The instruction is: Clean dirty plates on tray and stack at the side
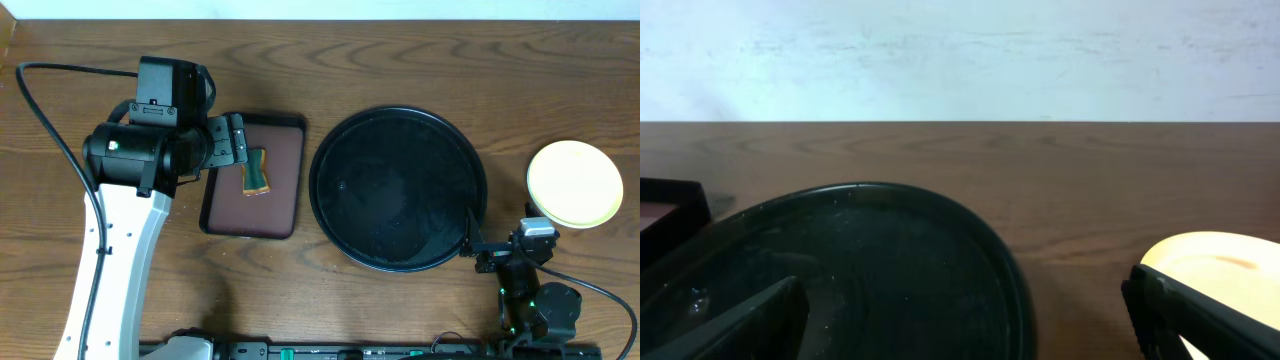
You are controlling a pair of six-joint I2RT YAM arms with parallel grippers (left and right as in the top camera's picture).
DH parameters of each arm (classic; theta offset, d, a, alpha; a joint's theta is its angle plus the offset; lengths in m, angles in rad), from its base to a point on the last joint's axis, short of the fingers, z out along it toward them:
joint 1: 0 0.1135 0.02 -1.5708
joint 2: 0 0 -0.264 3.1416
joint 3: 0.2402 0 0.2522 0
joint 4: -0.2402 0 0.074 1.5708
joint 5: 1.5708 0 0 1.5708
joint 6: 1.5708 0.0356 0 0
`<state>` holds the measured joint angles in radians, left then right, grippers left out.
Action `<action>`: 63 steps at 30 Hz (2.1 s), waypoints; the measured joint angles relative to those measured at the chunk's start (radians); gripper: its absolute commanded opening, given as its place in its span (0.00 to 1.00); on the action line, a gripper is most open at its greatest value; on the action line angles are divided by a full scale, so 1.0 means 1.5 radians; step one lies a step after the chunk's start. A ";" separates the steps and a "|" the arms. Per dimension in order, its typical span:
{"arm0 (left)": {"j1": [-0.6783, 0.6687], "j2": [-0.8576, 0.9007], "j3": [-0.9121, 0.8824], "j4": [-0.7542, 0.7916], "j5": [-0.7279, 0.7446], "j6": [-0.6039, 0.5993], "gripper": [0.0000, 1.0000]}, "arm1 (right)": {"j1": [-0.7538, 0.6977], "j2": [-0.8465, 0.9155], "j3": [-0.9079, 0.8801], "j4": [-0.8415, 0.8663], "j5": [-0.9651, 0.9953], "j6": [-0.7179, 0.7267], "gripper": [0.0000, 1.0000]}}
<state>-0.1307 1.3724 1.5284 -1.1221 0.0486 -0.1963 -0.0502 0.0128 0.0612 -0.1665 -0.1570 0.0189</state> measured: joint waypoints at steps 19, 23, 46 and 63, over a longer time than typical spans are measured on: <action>0.000 -0.113 -0.043 0.001 0.000 0.000 0.88 | 0.000 0.000 -0.001 0.000 0.000 0.000 0.99; 0.000 -0.217 -0.085 0.003 -0.006 0.000 0.88 | 0.000 -0.001 -0.002 0.000 0.000 0.000 0.99; 0.028 -0.729 -0.731 0.633 -0.050 0.025 0.88 | 0.000 -0.001 -0.004 0.001 0.001 0.002 0.99; 0.047 -0.908 -0.972 0.820 -0.052 0.027 0.88 | 0.000 -0.001 -0.004 0.001 0.001 0.002 0.99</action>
<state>-0.0605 0.0109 0.0708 0.1085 -0.0299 -0.1562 -0.0502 0.0120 0.0547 -0.1654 -0.1562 0.0223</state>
